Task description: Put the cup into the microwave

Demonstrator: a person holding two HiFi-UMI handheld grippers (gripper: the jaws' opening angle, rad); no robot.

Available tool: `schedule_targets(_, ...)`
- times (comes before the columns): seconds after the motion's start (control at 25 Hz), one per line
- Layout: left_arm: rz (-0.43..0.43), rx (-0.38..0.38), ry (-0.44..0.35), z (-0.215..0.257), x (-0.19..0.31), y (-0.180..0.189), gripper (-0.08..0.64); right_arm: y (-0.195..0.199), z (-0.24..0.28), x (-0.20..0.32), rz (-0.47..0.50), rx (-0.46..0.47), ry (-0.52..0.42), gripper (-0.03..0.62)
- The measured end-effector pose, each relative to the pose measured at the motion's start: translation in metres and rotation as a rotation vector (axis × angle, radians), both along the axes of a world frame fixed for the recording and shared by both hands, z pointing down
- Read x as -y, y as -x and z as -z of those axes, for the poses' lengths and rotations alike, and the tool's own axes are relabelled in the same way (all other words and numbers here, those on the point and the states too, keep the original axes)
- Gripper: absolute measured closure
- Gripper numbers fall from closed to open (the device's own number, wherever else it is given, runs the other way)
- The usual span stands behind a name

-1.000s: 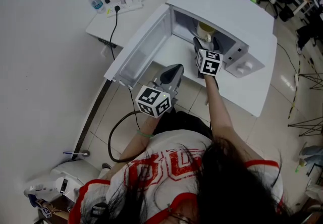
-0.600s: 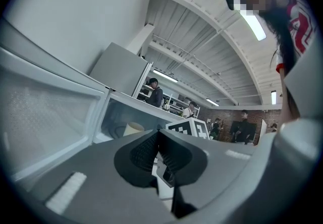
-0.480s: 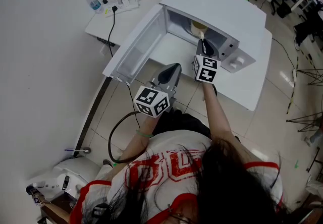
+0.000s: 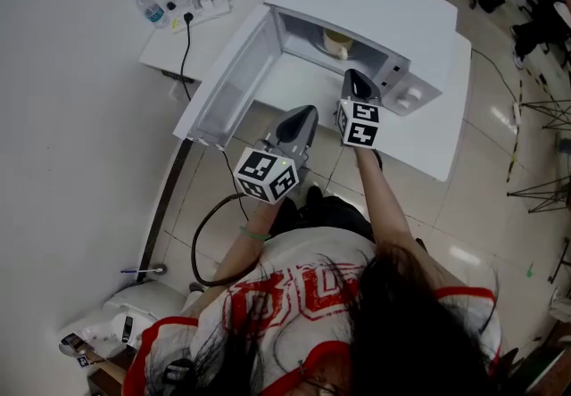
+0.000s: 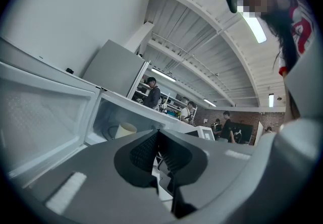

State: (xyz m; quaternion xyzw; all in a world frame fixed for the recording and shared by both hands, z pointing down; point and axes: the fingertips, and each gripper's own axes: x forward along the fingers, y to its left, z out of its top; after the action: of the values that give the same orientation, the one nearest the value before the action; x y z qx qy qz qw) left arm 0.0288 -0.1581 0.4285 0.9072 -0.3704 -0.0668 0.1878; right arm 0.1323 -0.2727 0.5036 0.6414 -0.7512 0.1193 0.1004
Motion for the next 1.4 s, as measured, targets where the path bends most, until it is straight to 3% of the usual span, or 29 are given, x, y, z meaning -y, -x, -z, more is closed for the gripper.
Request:
schedule_targets(0.68, -0.122, 0.002, -0.002, 0.008, -0.003, 0.012, 0.563, 0.019, 0.037, -0.062, -0.081, 0.094, -0.039, 0.591)
schedule_targets(1.4, -0.263, 0.010, -0.014, 0.008, -0.017, 0.037, 0.563, 0.069, 0.048, -0.129, -0.164, 0.150, -0.040, 0.591)
